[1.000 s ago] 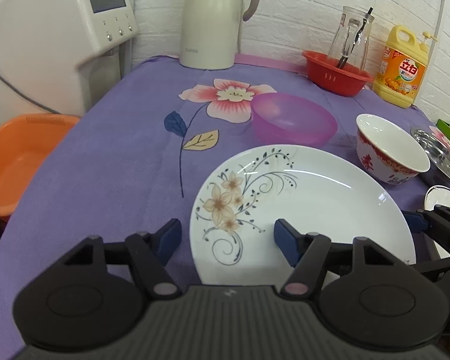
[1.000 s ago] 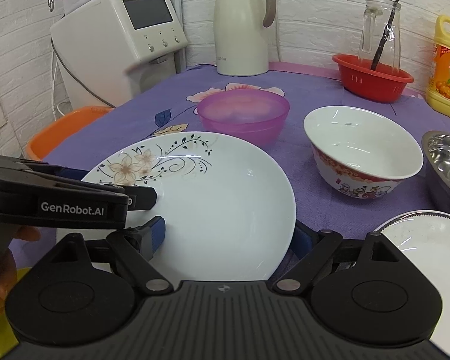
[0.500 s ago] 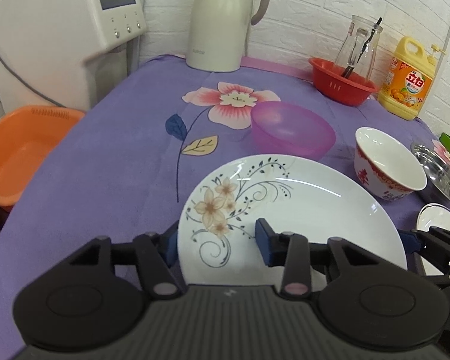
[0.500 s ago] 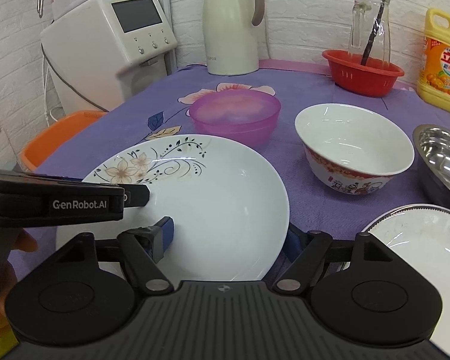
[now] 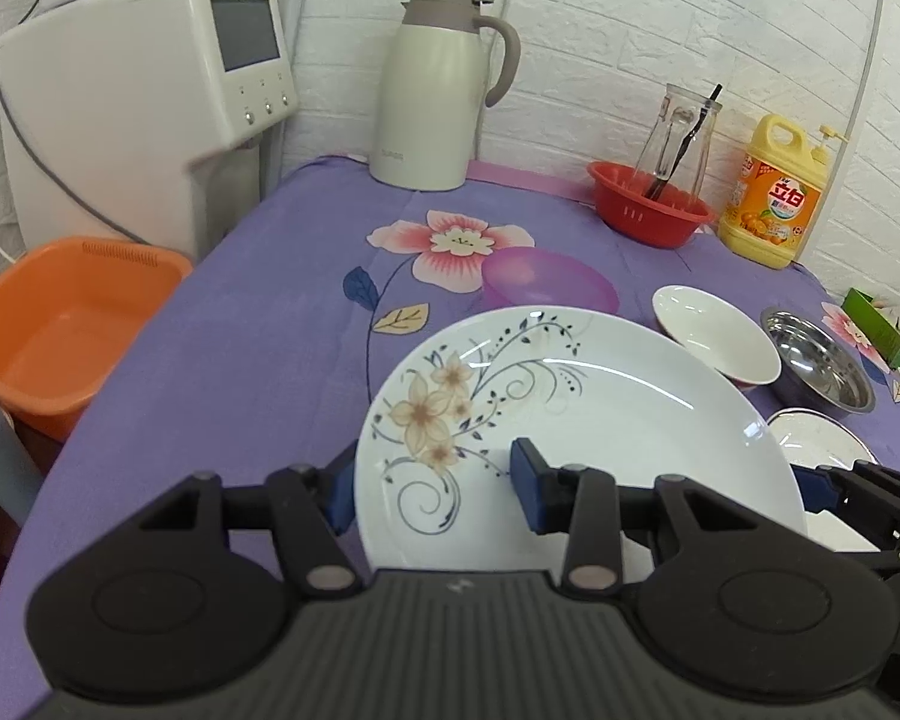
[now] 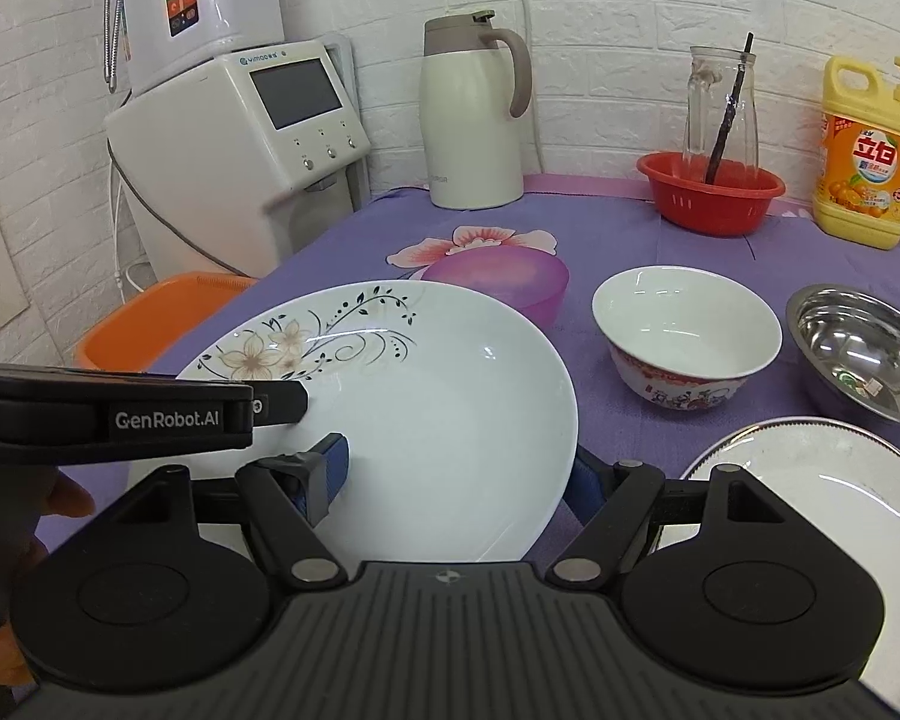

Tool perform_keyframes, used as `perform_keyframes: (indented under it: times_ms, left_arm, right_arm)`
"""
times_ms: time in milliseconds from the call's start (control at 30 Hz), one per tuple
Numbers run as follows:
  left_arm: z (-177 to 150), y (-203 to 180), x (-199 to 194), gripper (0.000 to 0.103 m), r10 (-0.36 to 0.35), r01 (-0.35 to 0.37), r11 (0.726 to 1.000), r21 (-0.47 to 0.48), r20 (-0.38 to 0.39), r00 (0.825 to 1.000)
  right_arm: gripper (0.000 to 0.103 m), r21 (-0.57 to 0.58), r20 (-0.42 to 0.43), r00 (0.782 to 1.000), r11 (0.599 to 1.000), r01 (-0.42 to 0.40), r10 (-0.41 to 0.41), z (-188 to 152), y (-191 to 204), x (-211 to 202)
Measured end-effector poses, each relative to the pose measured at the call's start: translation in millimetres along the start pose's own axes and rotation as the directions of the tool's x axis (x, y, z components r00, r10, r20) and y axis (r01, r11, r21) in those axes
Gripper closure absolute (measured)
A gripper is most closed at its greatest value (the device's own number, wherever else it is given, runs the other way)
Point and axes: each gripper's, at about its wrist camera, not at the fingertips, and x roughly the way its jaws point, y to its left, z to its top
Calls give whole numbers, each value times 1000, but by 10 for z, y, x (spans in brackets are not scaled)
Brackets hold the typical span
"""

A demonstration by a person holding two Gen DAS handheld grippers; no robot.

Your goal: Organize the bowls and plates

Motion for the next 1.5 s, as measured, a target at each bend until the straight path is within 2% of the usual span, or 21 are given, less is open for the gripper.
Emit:
perform_keyframes:
  times_ms: [367, 567, 767, 900, 1000, 1067, 1200, 1267, 1500]
  left_arm:
    - [-540, 57, -584, 63, 3, -3, 1000, -15, 17, 1000]
    - [-804, 94, -687, 63, -3, 3, 1000, -31, -14, 1000]
    - [-928, 102, -690, 63, -15, 14, 999, -30, -26, 1000]
    - [-980, 159, -630, 62, -32, 31, 999, -43, -41, 999]
    - [-990, 168, -684, 60, -32, 32, 999, -23, -3, 999]
    - [-956, 172, -735, 52, -35, 35, 999, -10, 17, 999]
    - [-862, 161, -897, 42, -1, 1, 1000, 3, 94, 996]
    - [-806, 142, -944, 42, -2, 2, 1000, 1, 112, 994]
    - [-670, -110, -870, 38, -48, 47, 999, 7, 121, 991]
  right_arm:
    - [0, 7, -8, 1000, 1000, -6, 6, -417, 316, -487]
    - [0, 8, -44, 999, 1000, -2, 3, -690, 412, -585]
    - [0, -22, -32, 999, 999, 24, -25, -803, 464, -639]
    - [0, -46, -23, 999, 998, 34, -35, -843, 473, -636]
    - [0, -55, -64, 997, 998, 28, -31, -898, 454, -563]
    - [0, -42, -63, 998, 999, 9, -12, -924, 441, -580]
    - [0, -19, 18, 999, 999, 43, -42, -855, 378, -719]
    - [0, 18, 54, 997, 998, 53, -54, -805, 280, -795]
    - [0, 87, 73, 994, 994, 69, -75, -766, 30, -921]
